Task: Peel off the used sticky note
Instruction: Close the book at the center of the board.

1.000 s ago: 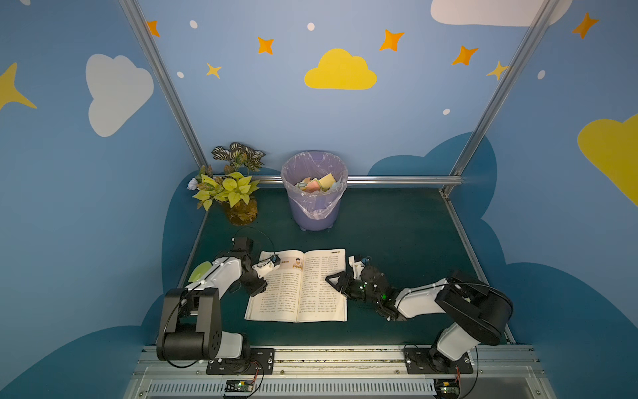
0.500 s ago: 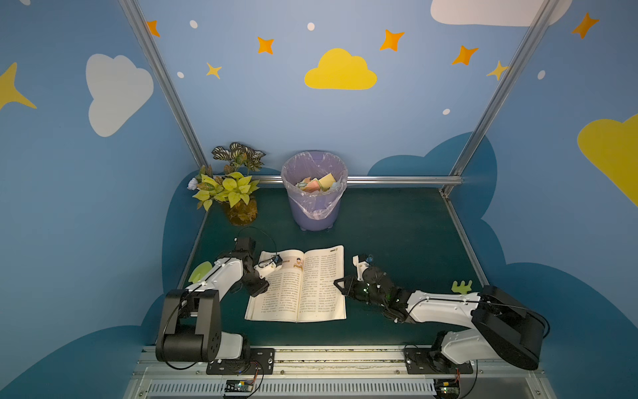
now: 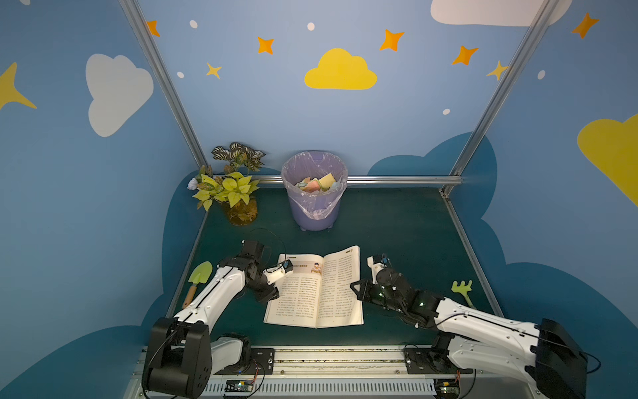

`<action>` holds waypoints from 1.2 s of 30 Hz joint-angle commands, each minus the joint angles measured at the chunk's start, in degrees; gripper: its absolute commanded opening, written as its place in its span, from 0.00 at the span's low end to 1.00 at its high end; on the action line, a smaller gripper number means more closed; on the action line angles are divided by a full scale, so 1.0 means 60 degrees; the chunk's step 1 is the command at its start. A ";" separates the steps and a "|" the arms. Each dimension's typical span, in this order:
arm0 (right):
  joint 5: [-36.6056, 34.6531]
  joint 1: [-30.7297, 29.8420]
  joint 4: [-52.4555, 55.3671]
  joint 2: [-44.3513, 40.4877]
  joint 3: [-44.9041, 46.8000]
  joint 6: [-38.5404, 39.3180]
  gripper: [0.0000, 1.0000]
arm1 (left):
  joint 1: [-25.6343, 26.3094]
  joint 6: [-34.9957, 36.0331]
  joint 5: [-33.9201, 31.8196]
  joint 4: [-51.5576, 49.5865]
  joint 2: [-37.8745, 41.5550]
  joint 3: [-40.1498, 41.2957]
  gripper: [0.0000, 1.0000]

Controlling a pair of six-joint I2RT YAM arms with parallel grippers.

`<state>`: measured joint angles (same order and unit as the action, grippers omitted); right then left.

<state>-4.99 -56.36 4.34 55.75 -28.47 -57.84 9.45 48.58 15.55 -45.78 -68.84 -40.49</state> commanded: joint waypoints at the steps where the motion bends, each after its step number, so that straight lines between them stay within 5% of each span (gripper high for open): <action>1: -0.1264 0.0159 0.2935 -0.1392 -0.0360 0.0955 0.00 | 0.0271 -0.0266 0.1477 -0.1083 0.0328 -0.0383 0.60; 8: -0.1282 0.0321 0.4883 -0.1861 -0.1542 0.2056 0.00 | 0.0584 -0.0527 0.1909 -0.1142 0.0481 -0.0523 0.69; 19: -0.0089 -0.0347 0.5183 0.3219 -0.5014 0.2554 0.01 | 0.0592 -0.0601 0.1579 -0.0969 0.0531 -0.0492 0.70; 24: 0.0140 -0.1129 0.5098 0.5359 -0.6924 0.2719 0.41 | 0.0592 -0.0611 0.1386 -0.0850 0.0389 -0.0499 0.70; 29: 0.0210 -0.1658 0.5120 0.6405 -0.8353 0.2948 0.70 | 0.0592 -0.0684 0.1240 -0.0717 0.0141 -0.0590 0.70; 36: 0.0100 -0.1677 0.4747 0.5772 -0.8156 0.2809 0.88 | 0.0596 -0.0700 0.1418 -0.0646 -0.0024 -0.0824 0.70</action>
<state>-3.38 -66.83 33.06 94.00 -78.59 -41.06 12.91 44.53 22.65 -49.74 -68.49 -43.62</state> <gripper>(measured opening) 0.874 0.696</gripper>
